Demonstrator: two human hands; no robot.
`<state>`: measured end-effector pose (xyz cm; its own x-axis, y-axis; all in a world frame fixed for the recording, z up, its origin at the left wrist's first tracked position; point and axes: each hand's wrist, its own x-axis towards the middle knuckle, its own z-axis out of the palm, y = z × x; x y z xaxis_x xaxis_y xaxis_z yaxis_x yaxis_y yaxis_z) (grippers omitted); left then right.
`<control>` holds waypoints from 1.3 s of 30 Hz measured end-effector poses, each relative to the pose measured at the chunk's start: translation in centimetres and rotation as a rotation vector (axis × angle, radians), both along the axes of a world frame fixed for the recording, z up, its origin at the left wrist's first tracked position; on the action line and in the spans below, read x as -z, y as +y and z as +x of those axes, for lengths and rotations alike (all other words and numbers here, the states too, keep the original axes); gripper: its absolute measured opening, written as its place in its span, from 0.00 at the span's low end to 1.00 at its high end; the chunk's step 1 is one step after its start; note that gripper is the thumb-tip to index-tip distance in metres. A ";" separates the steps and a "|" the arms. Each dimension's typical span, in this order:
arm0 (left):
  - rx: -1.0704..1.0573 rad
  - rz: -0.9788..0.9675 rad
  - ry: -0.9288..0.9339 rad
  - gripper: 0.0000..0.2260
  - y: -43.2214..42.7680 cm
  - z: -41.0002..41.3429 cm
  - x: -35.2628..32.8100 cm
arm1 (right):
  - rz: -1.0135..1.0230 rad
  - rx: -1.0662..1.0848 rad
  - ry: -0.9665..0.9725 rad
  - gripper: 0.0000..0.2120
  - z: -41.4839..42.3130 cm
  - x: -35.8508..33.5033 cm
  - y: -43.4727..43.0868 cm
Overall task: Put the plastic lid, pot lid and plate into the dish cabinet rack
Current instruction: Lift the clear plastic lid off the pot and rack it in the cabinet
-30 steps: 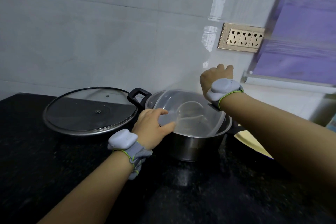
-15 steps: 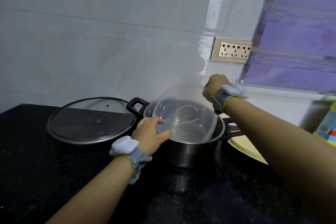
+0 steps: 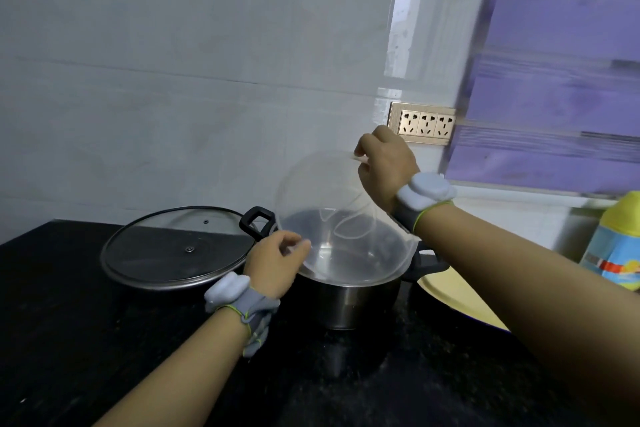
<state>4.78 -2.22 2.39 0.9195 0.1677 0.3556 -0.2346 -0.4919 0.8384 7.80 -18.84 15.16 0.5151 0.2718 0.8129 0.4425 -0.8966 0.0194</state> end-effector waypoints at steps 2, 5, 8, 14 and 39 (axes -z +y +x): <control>0.025 -0.379 0.092 0.12 0.2 -0.2 -1.7 | -0.073 -0.071 -0.085 0.10 -0.5 0.5 0.2; 0.155 -0.803 0.233 0.17 0.6 -0.9 -3.6 | -0.201 -0.124 -0.145 0.10 -1.8 0.9 0.2; 0.286 -1.080 0.330 0.20 1.1 -1.7 -4.9 | -0.268 -0.159 -0.195 0.10 -3.1 1.6 0.1; 0.306 -1.351 0.326 0.08 0.8 -2.9 -7.8 | -0.373 -0.218 -0.268 0.03 -5.8 2.9 0.1; 0.579 -0.337 -0.029 0.09 0.4 -10.4 -10.5 | 1.106 -0.483 0.982 0.07 -5.0 3.6 0.9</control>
<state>-5.65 -1.81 12.84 0.8854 -0.2439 0.3958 -0.4062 0.0080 0.9137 2.76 -17.90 11.60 0.9895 0.0773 0.1219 0.1254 -0.0425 -0.9912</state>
